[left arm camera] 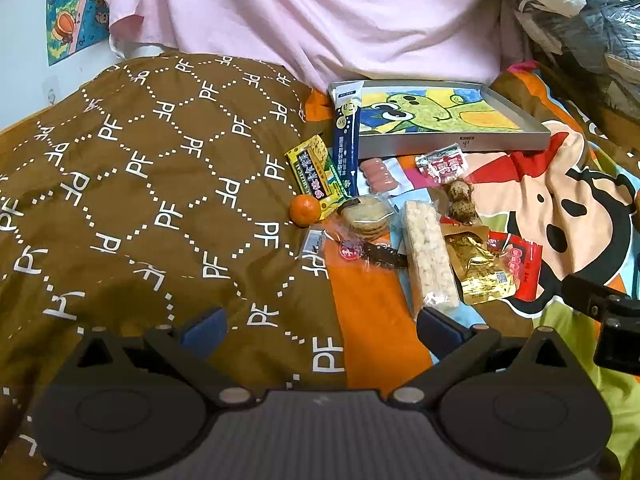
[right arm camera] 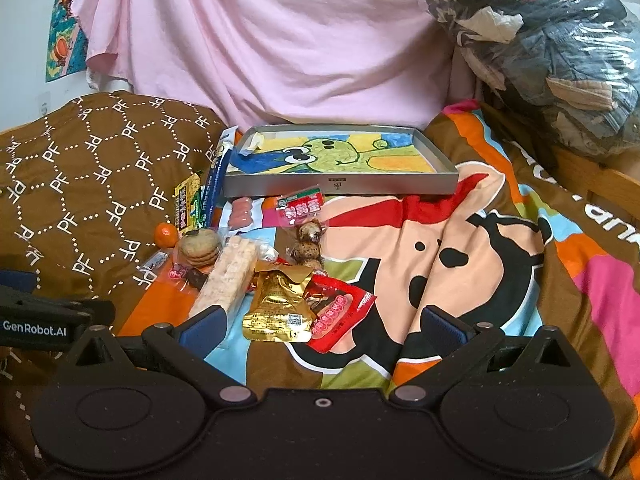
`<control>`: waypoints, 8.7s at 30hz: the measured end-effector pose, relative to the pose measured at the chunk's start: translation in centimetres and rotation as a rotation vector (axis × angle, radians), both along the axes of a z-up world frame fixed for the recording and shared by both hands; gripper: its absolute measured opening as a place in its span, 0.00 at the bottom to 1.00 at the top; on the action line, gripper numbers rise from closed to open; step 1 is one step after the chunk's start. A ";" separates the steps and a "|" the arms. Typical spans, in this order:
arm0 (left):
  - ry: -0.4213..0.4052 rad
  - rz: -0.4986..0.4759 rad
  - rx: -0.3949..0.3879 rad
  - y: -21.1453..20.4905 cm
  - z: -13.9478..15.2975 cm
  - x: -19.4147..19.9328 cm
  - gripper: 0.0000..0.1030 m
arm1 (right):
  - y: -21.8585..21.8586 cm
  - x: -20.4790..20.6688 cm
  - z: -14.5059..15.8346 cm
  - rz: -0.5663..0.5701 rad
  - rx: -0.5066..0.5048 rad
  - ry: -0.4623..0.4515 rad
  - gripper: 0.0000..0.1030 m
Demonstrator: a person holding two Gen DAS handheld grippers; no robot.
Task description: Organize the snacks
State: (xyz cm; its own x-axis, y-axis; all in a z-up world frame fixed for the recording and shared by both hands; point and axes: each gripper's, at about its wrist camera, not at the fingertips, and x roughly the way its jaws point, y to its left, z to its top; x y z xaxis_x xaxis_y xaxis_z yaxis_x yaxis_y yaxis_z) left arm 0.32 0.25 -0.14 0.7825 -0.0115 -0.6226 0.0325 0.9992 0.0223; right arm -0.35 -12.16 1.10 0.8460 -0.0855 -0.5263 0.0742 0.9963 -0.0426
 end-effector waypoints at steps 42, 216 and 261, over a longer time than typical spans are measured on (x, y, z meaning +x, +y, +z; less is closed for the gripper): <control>0.246 -0.251 -0.086 -5.1 -2.6 14.5 0.88 | 2.0 10.5 -7.3 0.236 -0.238 0.014 0.89; -0.127 -0.066 -0.080 -2.9 10.0 10.0 1.00 | -5.2 4.4 7.6 0.090 -0.013 -0.254 0.99; 0.122 -0.125 0.022 0.1 -0.3 5.6 1.00 | -3.1 5.0 -3.4 0.177 0.007 0.094 0.99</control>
State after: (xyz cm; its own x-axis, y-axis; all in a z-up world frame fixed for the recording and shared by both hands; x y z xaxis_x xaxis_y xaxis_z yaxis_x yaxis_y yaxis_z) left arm 5.95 0.39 -0.43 0.6946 -0.0893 -0.7139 0.1606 0.9865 0.0329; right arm 4.70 -15.23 -2.29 0.7945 0.0638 -0.6039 -0.1057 0.9938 -0.0341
